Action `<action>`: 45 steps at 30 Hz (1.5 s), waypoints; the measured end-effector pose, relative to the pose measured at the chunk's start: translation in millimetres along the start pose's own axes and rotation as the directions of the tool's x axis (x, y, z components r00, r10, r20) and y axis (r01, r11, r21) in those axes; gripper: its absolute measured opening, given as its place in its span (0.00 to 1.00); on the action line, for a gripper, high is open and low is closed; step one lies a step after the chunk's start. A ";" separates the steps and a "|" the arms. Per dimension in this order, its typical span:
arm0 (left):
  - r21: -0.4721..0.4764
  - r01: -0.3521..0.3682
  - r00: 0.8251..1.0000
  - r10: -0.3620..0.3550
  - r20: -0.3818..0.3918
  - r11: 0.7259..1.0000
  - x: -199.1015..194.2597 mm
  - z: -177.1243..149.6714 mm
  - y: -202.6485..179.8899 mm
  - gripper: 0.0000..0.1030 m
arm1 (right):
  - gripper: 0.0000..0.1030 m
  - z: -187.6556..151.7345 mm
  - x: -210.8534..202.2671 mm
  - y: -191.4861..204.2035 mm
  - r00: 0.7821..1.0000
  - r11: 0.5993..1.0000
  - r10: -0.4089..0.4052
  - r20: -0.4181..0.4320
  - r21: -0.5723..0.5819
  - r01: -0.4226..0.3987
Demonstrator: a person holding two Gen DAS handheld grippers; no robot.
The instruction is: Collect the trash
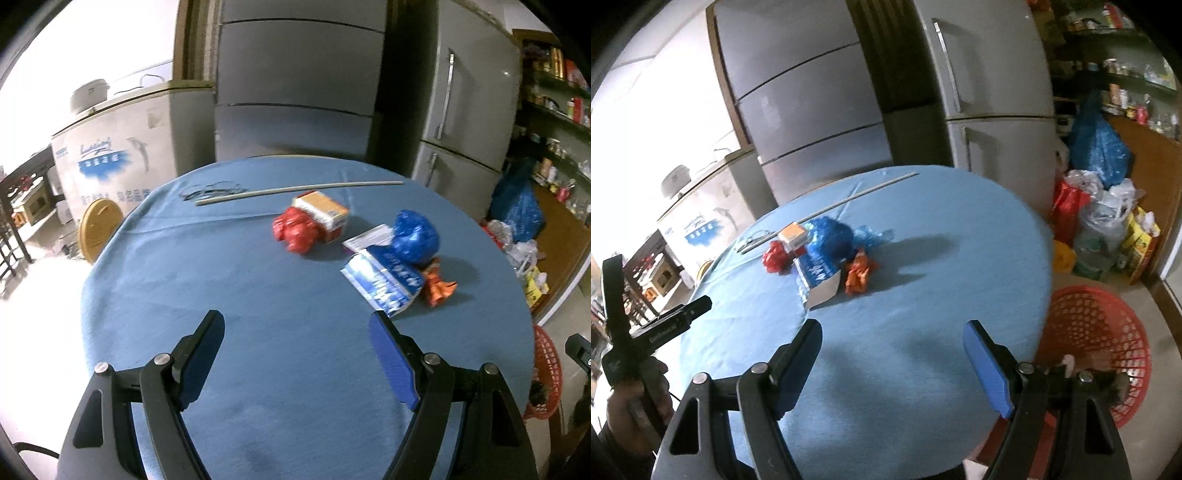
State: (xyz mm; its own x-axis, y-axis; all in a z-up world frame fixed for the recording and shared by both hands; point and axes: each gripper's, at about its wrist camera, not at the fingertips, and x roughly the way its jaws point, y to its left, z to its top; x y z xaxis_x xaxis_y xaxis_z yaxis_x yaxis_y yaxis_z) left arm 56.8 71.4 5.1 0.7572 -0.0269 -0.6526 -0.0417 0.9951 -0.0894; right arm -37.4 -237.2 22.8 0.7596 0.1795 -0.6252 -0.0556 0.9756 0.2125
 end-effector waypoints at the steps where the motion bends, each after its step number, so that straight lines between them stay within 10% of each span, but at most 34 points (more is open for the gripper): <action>1: -0.002 -0.015 1.000 0.015 -0.005 1.000 0.1 -2.1 4.0 0.78 | 0.79 -0.4 2.8 0.6 1.000 1.000 0.006 -0.006 0.000 -0.006; 22: -0.098 -0.128 0.989 0.121 -0.083 0.987 8.1 -28.7 62.2 0.78 | 0.79 53.0 85.3 47.3 0.990 0.990 0.118 -0.079 -0.073 -0.124; 40: -0.165 -0.151 0.987 0.138 -0.085 0.975 4.7 -27.6 93.4 0.78 | 0.82 120.1 238.7 79.0 0.970 0.993 0.093 -0.223 -0.046 -0.105; 45: -0.083 -0.140 0.985 0.130 -0.112 0.987 23.2 -7.8 75.1 0.78 | 0.60 101.8 242.3 76.2 0.959 0.992 0.116 -0.257 -0.024 -0.127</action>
State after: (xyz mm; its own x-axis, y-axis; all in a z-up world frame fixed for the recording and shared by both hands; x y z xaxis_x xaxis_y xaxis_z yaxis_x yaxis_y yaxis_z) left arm 66.2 144.8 -22.7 0.6673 0.0925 -0.7390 -0.2016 0.9777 -0.0596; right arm 208.4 -132.2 -36.0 0.5556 0.3184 -0.7681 -0.1670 0.9477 0.2721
